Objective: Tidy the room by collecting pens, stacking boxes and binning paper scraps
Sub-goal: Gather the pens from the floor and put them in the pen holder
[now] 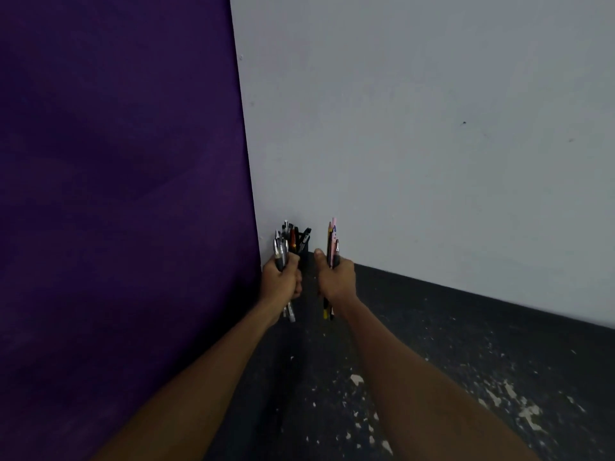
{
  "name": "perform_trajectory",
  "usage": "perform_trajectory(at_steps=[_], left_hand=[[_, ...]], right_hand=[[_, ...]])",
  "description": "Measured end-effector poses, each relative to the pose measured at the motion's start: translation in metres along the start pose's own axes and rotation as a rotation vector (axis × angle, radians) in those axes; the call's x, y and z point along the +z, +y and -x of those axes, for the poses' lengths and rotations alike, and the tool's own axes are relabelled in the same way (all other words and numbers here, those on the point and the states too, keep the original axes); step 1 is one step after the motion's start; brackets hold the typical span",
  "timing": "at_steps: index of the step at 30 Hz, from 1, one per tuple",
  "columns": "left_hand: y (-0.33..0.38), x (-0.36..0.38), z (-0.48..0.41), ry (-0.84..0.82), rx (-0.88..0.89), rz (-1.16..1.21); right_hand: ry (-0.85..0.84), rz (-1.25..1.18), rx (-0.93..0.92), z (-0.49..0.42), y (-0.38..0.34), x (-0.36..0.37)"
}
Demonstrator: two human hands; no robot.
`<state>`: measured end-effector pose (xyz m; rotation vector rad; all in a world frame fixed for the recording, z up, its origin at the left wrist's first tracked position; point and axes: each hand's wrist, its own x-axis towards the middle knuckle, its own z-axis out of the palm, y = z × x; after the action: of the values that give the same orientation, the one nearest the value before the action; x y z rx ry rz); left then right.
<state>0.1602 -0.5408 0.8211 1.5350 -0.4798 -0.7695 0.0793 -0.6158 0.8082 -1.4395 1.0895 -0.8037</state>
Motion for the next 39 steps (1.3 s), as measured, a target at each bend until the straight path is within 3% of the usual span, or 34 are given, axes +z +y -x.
perform_trajectory(at_steps=[14, 25, 39], left_hand=[[0.001, 0.005, -0.092, 0.205, 0.084, 0.059], [0.012, 0.004, -0.169, 0.224, 0.143, 0.172], [-0.022, 0.008, -0.217, 0.098, 0.172, -0.087]], right_hand=[[0.033, -0.128, -0.015, -0.087, 0.009, 0.029], [0.074, -0.165, -0.036, -0.135, 0.007, 0.064], [0.006, -0.161, -0.118, -0.167, 0.013, 0.089]])
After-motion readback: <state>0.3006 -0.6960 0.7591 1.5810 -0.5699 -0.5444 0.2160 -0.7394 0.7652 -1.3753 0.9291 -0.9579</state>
